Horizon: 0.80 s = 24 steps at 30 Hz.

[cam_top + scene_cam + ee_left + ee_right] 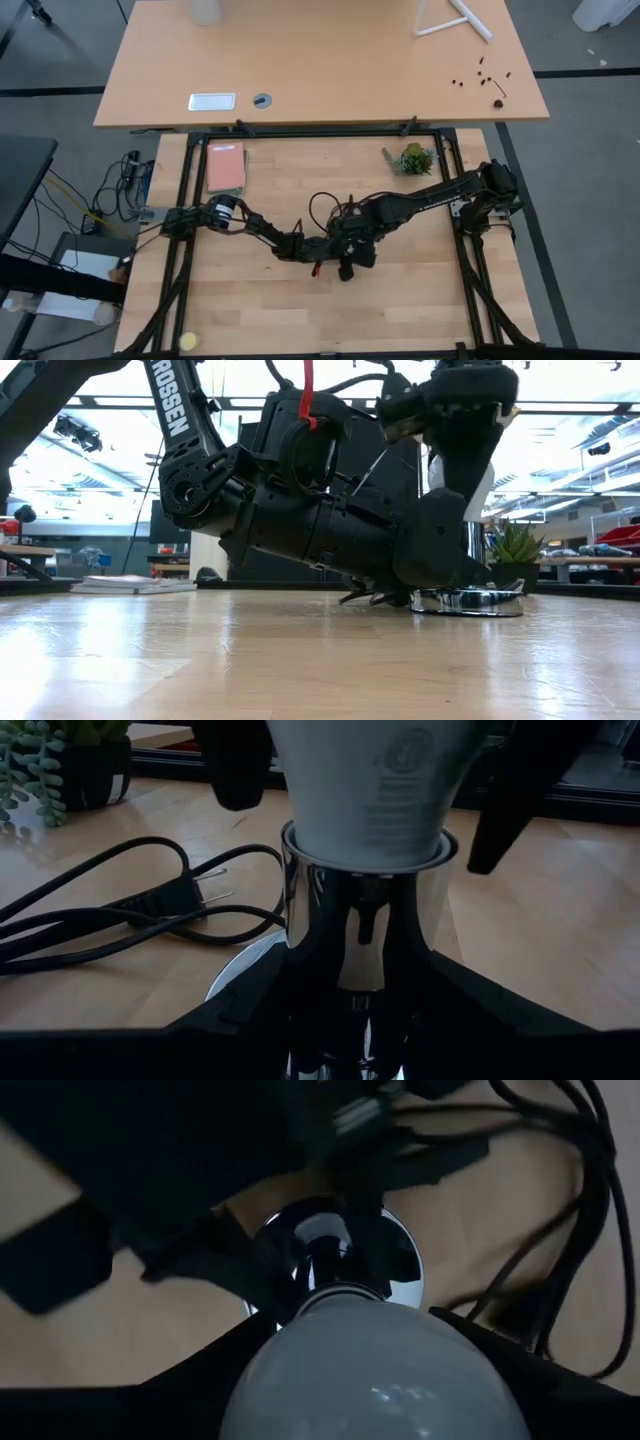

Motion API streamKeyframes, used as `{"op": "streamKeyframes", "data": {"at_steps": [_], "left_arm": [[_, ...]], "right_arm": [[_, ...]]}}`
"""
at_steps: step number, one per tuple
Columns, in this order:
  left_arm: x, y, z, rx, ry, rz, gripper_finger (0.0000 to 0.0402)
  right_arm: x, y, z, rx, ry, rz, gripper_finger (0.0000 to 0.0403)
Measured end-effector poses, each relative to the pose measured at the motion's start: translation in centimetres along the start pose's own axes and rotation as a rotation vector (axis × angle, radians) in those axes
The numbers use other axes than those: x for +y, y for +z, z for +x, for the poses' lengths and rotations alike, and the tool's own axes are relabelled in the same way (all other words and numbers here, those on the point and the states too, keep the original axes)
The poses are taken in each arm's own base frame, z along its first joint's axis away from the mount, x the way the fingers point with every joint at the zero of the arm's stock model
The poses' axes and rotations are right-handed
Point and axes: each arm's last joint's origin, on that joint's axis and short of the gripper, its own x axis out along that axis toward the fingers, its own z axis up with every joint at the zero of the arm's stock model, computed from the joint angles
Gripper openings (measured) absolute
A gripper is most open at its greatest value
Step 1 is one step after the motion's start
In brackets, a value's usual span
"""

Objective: Screw lightbulb
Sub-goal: Insert the white lightbulb into the silver lamp

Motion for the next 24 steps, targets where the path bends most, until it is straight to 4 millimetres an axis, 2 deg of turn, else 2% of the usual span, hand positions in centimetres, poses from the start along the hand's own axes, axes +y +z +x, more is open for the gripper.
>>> {"op": "streamKeyframes", "data": {"at_steps": [8, 12, 17, 24], "left_arm": [[0.0, 0.03, 0.0, -0.003, 0.0, -0.001, 0.0196], [0.0, 0.03, -0.01, -0.003, 0.0, -0.004, 0.0196], [-0.04, 0.02, -0.02, -0.004, 0.003, -0.002, 0.0196], [0.02, -0.02, -0.01, 0.0, 0.007, 0.001, 0.0196]], "right_arm": [[0.04, 0.03, 0.01, 0.006, 0.014, 0.296, 0.0274], [0.08, -0.02, 0.01, 0.031, 0.041, 0.342, 0.0264], [-0.05, 0.04, 0.01, 0.042, 0.058, 0.266, 0.0262], [-0.33, -0.1, -0.46, 0.031, 0.057, 0.019, 0.0325]]}}
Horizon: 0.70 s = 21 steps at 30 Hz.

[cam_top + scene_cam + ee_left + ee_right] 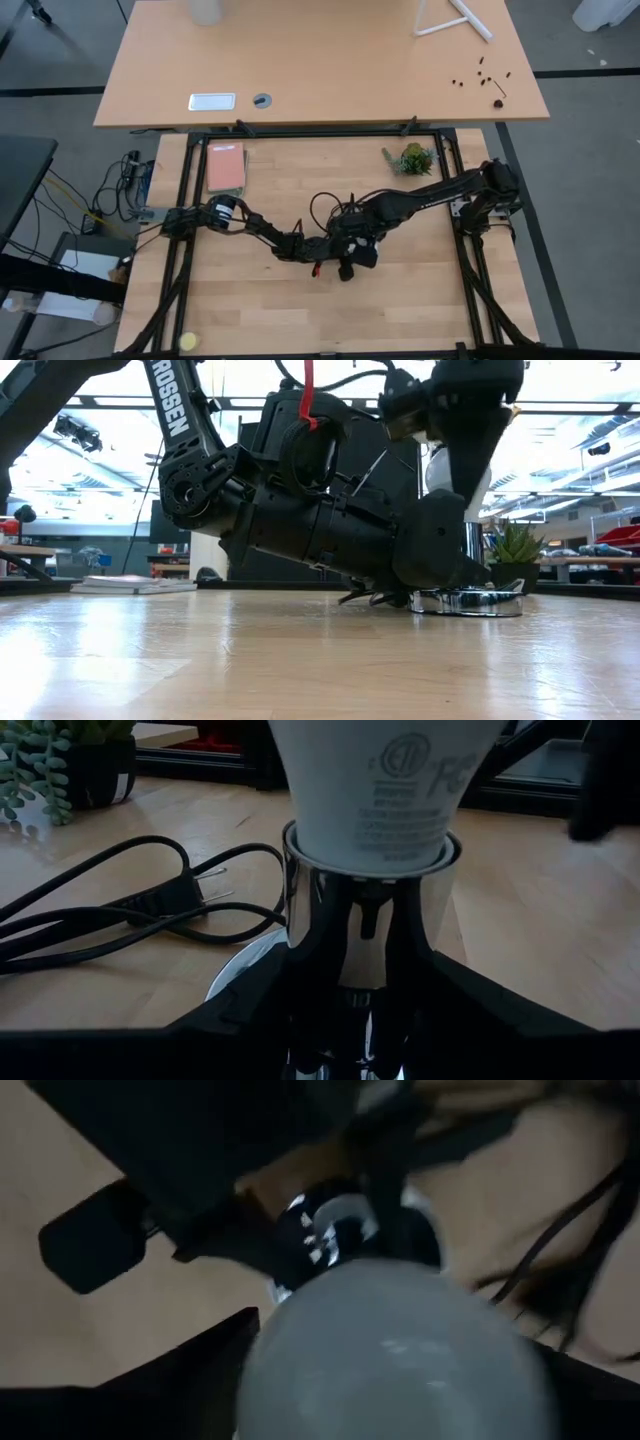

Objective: Screw lightbulb
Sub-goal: Insert the white lightbulb into the silver lamp

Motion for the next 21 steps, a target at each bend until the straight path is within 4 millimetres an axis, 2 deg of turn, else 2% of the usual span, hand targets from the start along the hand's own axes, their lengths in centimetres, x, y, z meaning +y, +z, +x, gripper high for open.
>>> {"op": "streamKeyframes", "data": {"at_steps": [4, 7, 9, 15, 21], "left_arm": [[0.0, 0.0, 0.0, -0.001, -0.001, -0.001, 0.0196], [0.0, 0.0, 0.0, -0.004, -0.001, -0.002, 0.0196], [0.0, 0.0, 0.0, -0.004, -0.001, -0.003, 0.0196], [-0.1, 0.1, 0.0, -0.006, -0.005, -0.005, 0.0196], [-0.1, 0.1, 0.0, -0.015, -0.007, -0.01, 0.0196]], "right_arm": [[-0.1, 0.1, -1.0, -0.079, -0.024, -0.098, 0.0348], [-0.2, 0.0, -1.2, -0.076, -0.031, -0.208, 0.0355], [0.1, -0.3, -1.2, -0.058, -0.032, -0.372, 0.0355], [0.9, -0.9, -1.1, -0.043, -0.061, -1.019, 0.0347], [1.0, -0.3, -1.2, -0.094, -0.072, -1.285, 0.0346]]}}
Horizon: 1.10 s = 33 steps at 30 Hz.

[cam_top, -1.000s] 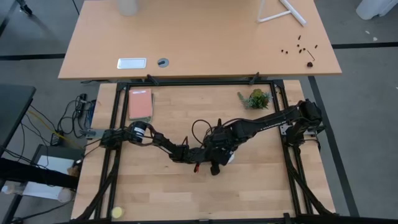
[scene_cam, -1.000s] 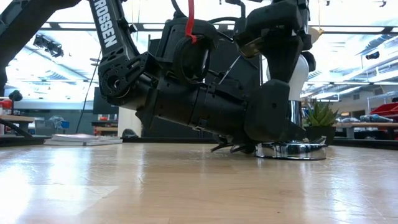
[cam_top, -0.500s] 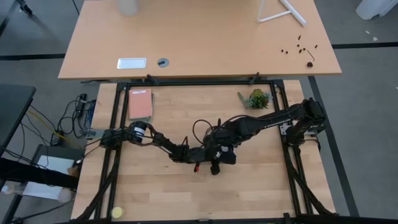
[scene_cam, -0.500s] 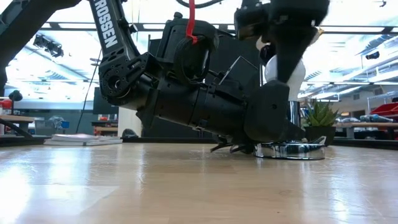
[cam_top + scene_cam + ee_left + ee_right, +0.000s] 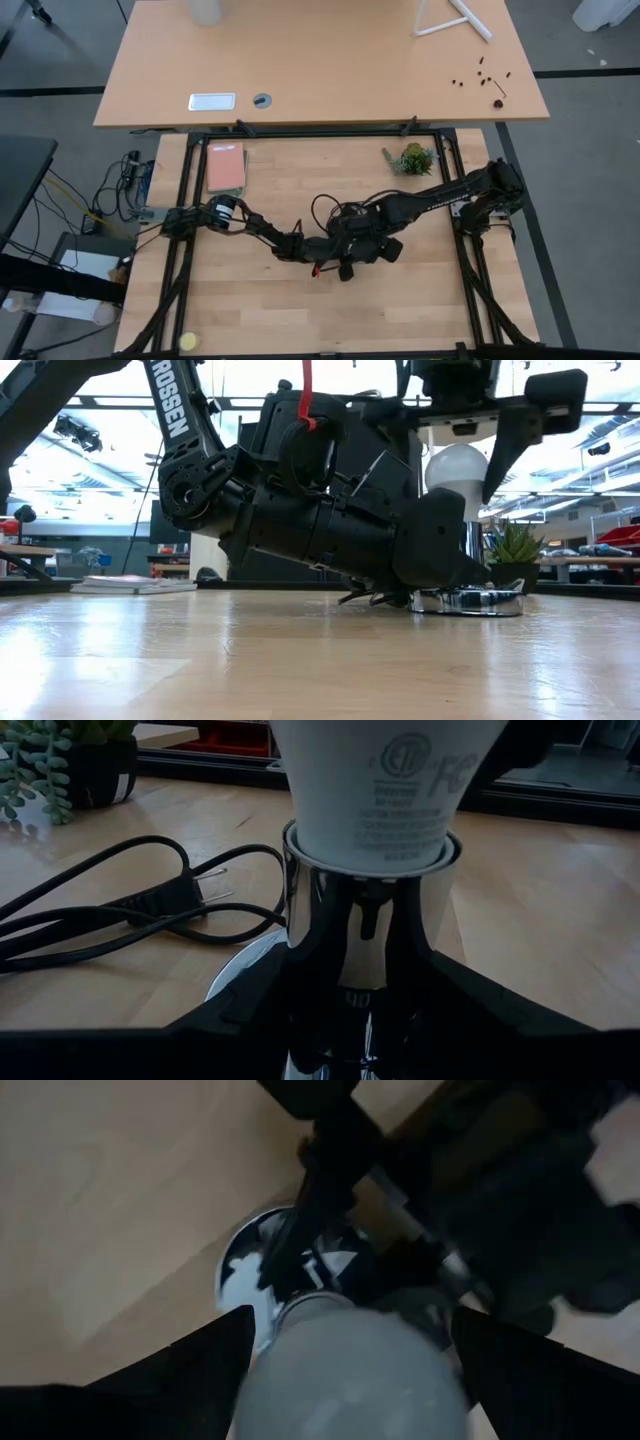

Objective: Screw lightbulb
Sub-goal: Insert the white lightbulb into the silver lamp

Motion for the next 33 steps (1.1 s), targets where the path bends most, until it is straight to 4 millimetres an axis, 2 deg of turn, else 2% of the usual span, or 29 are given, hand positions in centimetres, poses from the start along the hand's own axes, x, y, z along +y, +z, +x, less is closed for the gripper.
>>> {"op": "streamKeyframes", "data": {"at_steps": [8, 14, 22, 24, 28, 33], "left_arm": [[0.0, 0.0, 0.0, -0.007, -0.002, -0.007, 0.0196], [0.0, 0.0, 0.0, -0.001, -0.007, -0.005, 0.0196], [-0.1, 0.0, 0.0, 0.001, -0.006, -0.004, 0.0196], [-0.1, 0.0, 0.0, 0.0, -0.007, -0.004, 0.0196], [-0.1, 0.0, 0.0, 0.001, -0.015, -0.005, 0.0196], [-0.1, 0.0, 0.0, 0.001, -0.013, -0.009, 0.0196]], "right_arm": [[-0.8, -0.9, 1.0, -0.082, 0.04, 0.002, 0.0346], [-0.8, -1.2, 1.2, -0.078, 0.065, 0.128, 0.0341], [-0.5, -1.5, 1.2, -0.046, 0.1, 0.146, 0.0253], [-0.5, -1.6, 1.1, -0.04, 0.103, 0.154, 0.0252], [-0.5, -1.7, 1.1, -0.014, 0.092, 0.278, 0.0252], [-0.4, -1.8, 1.1, 0.017, 0.081, 0.546, 0.0268]]}}
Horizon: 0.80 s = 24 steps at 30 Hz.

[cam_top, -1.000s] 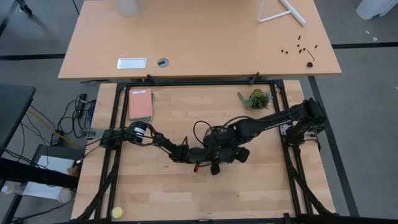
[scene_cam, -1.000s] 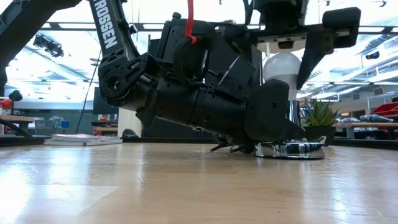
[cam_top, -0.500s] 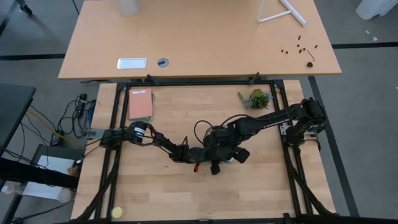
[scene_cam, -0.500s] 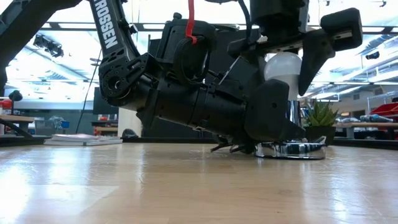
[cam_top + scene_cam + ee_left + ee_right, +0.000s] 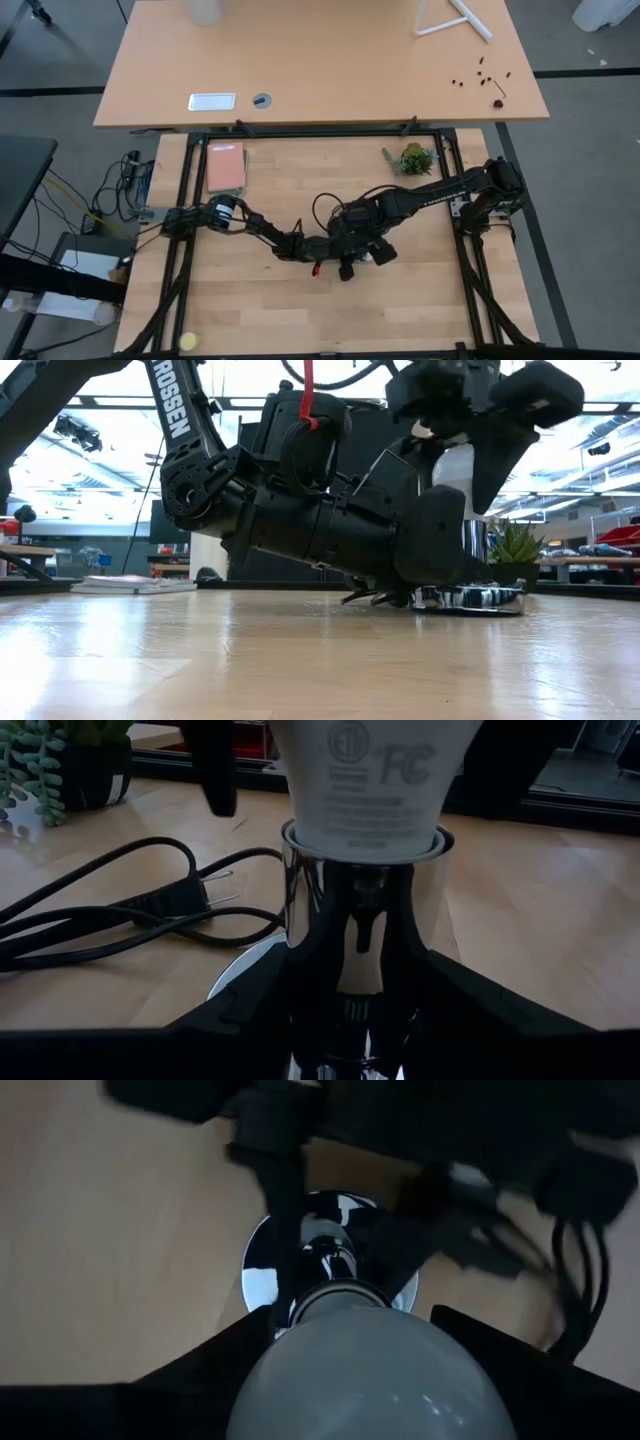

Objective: Screw lightbulb
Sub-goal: Insert the white lightbulb into the silver lamp

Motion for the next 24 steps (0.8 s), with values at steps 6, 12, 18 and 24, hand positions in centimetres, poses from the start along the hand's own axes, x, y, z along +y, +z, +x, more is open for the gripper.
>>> {"op": "streamKeyframes", "data": {"at_steps": [6, 12, 18, 24], "left_arm": [[0.01, 0.03, 0.0, -0.002, 0.004, -0.014, 0.0196], [0.02, 0.03, 0.0, -0.002, 0.005, -0.016, 0.0196], [0.03, 0.12, -0.01, -0.012, 0.007, -0.021, 0.0196], [0.03, 0.11, -0.01, -0.013, 0.006, -0.021, 0.0196]], "right_arm": [[-0.01, -0.07, 0.03, 0.006, -0.005, 0.376, 0.0262], [-0.02, -0.03, 0.05, 0.0, -0.01, 0.76, 0.0258], [-0.05, 0.1, 0.06, -0.016, -0.005, 1.066, 0.0274], [-0.05, 0.09, 0.09, -0.013, 0.0, 1.306, 0.0257]]}}
